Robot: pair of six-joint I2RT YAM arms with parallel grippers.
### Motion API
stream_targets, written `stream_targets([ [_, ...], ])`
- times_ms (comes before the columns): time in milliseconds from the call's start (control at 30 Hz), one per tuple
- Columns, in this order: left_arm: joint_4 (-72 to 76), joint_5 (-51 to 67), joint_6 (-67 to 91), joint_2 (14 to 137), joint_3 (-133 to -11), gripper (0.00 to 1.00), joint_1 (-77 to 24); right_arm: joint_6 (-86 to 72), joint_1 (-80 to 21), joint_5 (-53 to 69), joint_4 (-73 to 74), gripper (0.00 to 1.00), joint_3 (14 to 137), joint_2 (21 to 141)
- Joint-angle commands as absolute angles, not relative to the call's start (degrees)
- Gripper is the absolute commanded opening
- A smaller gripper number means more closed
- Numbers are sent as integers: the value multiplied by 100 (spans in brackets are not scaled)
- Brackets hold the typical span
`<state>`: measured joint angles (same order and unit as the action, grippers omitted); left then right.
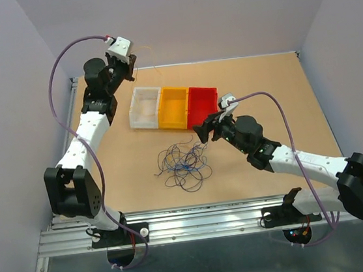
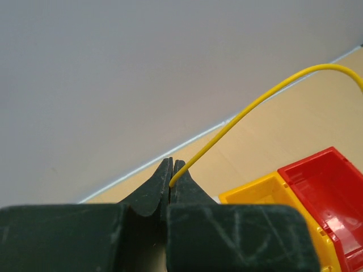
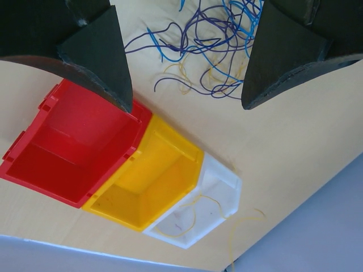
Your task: Untangle the cables
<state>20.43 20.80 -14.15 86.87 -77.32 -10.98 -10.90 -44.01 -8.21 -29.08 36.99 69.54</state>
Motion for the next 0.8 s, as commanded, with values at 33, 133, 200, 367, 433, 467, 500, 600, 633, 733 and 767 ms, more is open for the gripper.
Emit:
stream_targets([
  [33,2724,2425,-1521,9175,-7963,0,-888,-1134,-4456,-967,-3146,82,3753,6952],
  [133,2733,2890,-1346,9613,-8182,0,-642,-1125,-4456,-1037,-3164,82,3709,6926],
  [200,2786,3110,-1318,9773,-8270,0,-511,-1108,-4447,-1081,-3164,82,3674,6908],
  [367,2996,3393,-1546,10063,-8131,0,-483,-1099,-4447,-1081,-3182,82,3577,6821],
  [433,3128,3287,-1643,10099,-8051,0,-483,-1107,-4447,-1064,-3190,82,3560,6803],
  [467,3172,3278,-1678,10099,-8025,0,-475,-1107,-4447,-1055,-3199,82,3560,6803],
  [500,3225,3278,-1757,10107,-8016,0,-475,-1116,-4456,-1046,-3199,82,3560,6803],
  [600,3287,3155,-1810,10134,-8103,0,-475,-1107,-4447,-1046,-3208,82,3568,6838],
  [633,3296,3190,-1863,10108,-8121,0,-466,-1099,-4447,-1046,-3225,82,3568,6847],
  [733,3296,3594,-2030,9959,-7955,0,-475,-1116,-4447,-1046,-3217,82,3568,6855],
  [767,3296,3682,-2065,9906,-7850,0,-483,-1116,-4447,-1046,-3217,81,3560,6838],
])
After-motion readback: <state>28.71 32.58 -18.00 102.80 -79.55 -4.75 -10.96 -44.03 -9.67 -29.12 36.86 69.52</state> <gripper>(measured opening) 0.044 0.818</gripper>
